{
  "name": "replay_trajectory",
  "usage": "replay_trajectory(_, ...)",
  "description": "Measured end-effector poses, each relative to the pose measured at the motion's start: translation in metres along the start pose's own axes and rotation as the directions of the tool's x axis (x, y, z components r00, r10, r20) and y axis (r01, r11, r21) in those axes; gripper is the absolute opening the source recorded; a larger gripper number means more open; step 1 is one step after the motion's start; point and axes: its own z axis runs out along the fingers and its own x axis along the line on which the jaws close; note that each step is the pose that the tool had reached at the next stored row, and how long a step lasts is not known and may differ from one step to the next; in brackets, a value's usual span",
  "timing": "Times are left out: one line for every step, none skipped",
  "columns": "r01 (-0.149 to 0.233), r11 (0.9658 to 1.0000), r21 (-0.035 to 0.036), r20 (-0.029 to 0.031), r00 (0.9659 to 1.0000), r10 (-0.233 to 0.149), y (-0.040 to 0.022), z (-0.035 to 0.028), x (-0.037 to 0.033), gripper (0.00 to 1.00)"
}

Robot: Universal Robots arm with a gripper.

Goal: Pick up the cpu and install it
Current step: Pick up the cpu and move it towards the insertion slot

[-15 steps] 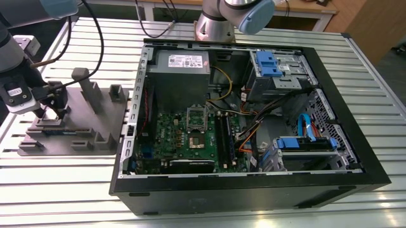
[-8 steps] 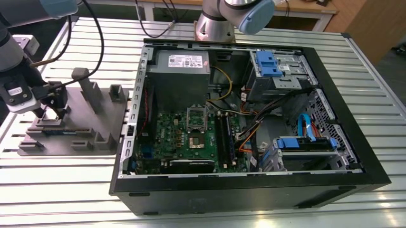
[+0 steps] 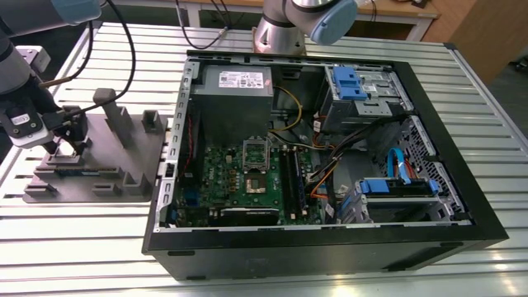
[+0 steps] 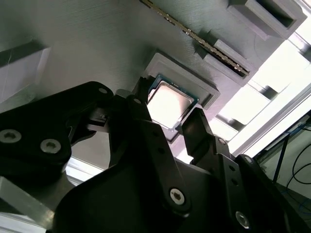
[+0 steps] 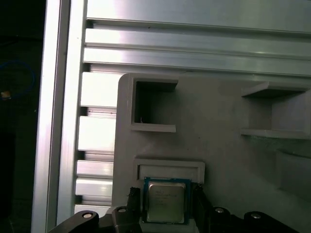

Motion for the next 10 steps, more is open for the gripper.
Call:
replay_trajectory(0.0, 1.0, 0.0001, 0.0, 1.0, 0.0, -0.0001, 0.0, 0.0, 0.55)
replay_trajectory(0.0, 1.0, 0.0, -0.0001, 1.0, 0.0, -0.0001, 0.0, 0.0, 0.53)
replay_trajectory(0.0, 1.0, 0.0002, -0.0003, 1.0, 0.0, -0.0002, -0.0001, 0.0, 0.53)
replay_trajectory(0.0, 1.0, 0.0002, -0.0003, 1.0, 0.0, -0.0002, 0.0, 0.0, 0.53)
replay_trajectory(0.0, 1.0, 0.0002, -0.0002, 1.0, 0.0, -0.0002, 0.0, 0.0, 0.47)
replay_trajectory(0.0, 1.0, 0.0001, -0.0001, 1.0, 0.0, -0.0002, 0.0, 0.0, 0.47)
replay_trajectory(0.0, 1.0, 0.0001, -0.0001, 1.0, 0.0, -0.0002, 0.0001, 0.0, 0.47)
replay_trajectory(0.0, 1.0, 0.0001, 0.0, 1.0, 0.0, -0.0002, 0.0001, 0.0, 0.47)
replay_trajectory(0.0, 1.0, 0.0001, -0.0001, 1.0, 0.0, -0.0003, 0.0001, 0.0, 0.47)
replay_trajectory(0.0, 1.0, 0.0, -0.0001, 1.0, 0.0, -0.0003, 0.0001, 0.0, 0.47)
